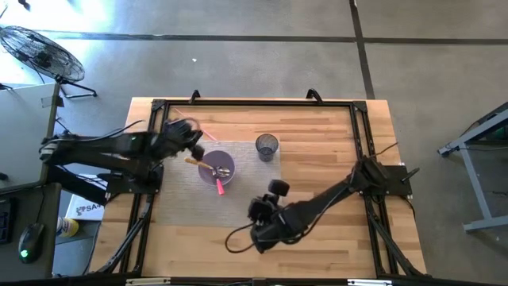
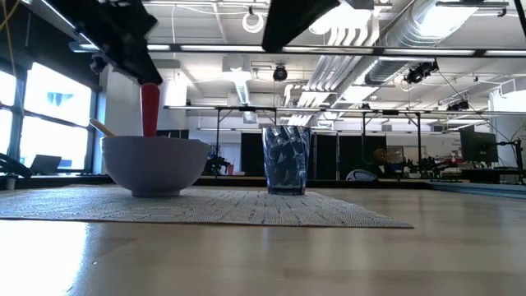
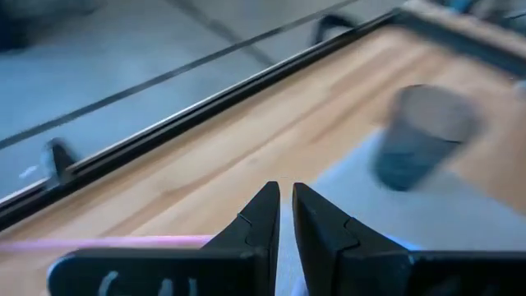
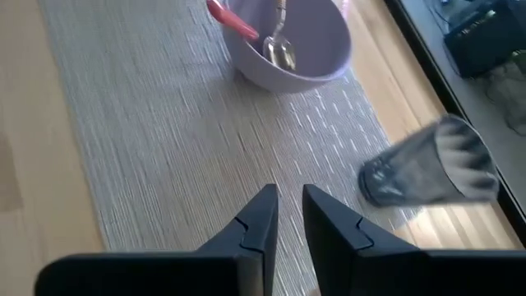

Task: Pick & Place Utensil
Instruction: Put the pink straw into the blue glass

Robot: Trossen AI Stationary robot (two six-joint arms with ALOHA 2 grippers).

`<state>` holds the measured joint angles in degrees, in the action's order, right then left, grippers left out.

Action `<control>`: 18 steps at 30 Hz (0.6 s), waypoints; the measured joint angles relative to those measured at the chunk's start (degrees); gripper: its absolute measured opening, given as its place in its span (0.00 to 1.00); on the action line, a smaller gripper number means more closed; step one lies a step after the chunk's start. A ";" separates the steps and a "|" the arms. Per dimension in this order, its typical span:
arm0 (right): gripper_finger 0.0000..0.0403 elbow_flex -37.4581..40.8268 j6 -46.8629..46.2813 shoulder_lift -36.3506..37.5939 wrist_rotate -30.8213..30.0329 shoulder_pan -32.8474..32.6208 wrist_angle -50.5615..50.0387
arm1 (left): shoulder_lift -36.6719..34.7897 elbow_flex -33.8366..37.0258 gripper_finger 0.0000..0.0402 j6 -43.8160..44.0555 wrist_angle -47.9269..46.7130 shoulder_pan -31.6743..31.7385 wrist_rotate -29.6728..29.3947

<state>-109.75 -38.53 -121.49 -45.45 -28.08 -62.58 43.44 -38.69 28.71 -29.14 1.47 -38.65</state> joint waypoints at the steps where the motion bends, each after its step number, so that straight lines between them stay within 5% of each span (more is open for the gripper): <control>1: 0.13 0.00 -1.55 0.00 -0.43 -0.44 -1.23 | 1.97 -0.51 0.09 0.11 -0.07 2.60 0.74; 9: 0.10 -0.02 -10.22 0.00 2.44 -2.64 -8.46 | 17.75 -5.74 0.09 -6.27 0.01 24.46 19.90; 18: 0.07 -0.02 -14.03 0.00 6.51 -5.39 -10.90 | 36.86 -21.09 0.16 -15.32 -13.05 41.01 27.41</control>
<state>-109.78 -52.55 -121.49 -38.94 -33.46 -73.47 80.30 -59.77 13.39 -42.19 42.48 -11.23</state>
